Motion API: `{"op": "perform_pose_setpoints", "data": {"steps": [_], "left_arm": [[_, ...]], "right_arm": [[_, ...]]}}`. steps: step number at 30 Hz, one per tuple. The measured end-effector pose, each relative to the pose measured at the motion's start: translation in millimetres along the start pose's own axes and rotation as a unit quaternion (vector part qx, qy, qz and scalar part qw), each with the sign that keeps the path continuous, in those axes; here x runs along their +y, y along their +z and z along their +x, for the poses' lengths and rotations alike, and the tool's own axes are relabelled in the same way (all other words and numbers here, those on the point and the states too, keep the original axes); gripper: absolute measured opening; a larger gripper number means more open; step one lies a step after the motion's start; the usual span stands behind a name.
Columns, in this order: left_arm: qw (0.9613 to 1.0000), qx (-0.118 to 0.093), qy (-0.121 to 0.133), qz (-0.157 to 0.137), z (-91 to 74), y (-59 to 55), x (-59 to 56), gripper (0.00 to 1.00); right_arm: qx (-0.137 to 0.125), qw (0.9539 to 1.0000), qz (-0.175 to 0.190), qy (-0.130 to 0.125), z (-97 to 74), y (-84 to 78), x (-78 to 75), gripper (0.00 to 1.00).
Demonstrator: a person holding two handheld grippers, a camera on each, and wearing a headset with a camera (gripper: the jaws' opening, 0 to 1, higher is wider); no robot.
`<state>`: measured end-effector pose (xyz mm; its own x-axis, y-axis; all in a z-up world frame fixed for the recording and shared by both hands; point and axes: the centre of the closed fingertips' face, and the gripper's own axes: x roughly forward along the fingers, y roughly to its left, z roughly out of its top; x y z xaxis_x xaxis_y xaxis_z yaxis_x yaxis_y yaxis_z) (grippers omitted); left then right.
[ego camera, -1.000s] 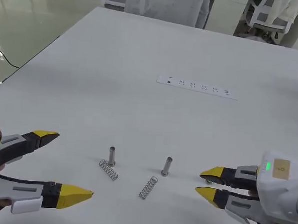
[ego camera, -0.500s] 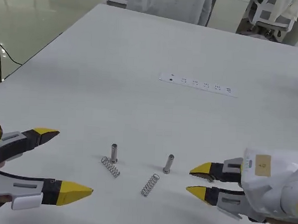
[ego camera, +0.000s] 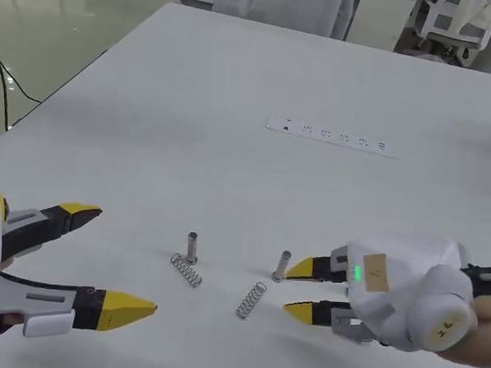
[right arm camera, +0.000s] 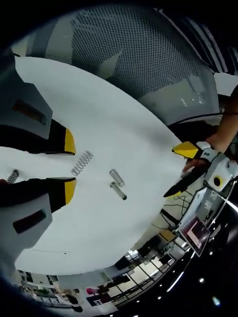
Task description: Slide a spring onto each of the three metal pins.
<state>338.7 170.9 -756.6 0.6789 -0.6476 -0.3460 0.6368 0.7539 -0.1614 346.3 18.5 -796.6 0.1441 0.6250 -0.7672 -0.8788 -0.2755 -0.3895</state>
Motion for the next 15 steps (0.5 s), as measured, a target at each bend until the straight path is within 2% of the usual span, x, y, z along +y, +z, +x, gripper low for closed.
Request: {"op": "perform_pose_setpoints", "data": {"steps": [4, 8, 12, 15], "left_arm": [[1.0000, -0.001, -0.001, -0.002, 0.0, -0.3, -0.1, 0.95], [1.0000, -0.004, -0.001, -0.002, 0.0, 1.4, -0.5, 0.95], [1.0000, -0.005, -0.002, -0.002, -0.6, 2.2, -0.2, 0.95], [1.0000, -0.005, -0.001, -0.001, -1.7, 2.5, 0.1, 0.95]], "right_arm": [[0.012, 0.9979, -0.061, 0.016, 9.4, 3.9, 2.7, 0.17], [0.020, 0.9947, -0.098, 0.026, 21.4, 5.2, 4.8, 0.19], [0.023, 0.9932, -0.109, 0.034, 32.0, 5.7, 4.7, 0.19], [0.035, 0.9891, -0.137, 0.041, 39.1, 2.4, 4.9, 0.19]]}}
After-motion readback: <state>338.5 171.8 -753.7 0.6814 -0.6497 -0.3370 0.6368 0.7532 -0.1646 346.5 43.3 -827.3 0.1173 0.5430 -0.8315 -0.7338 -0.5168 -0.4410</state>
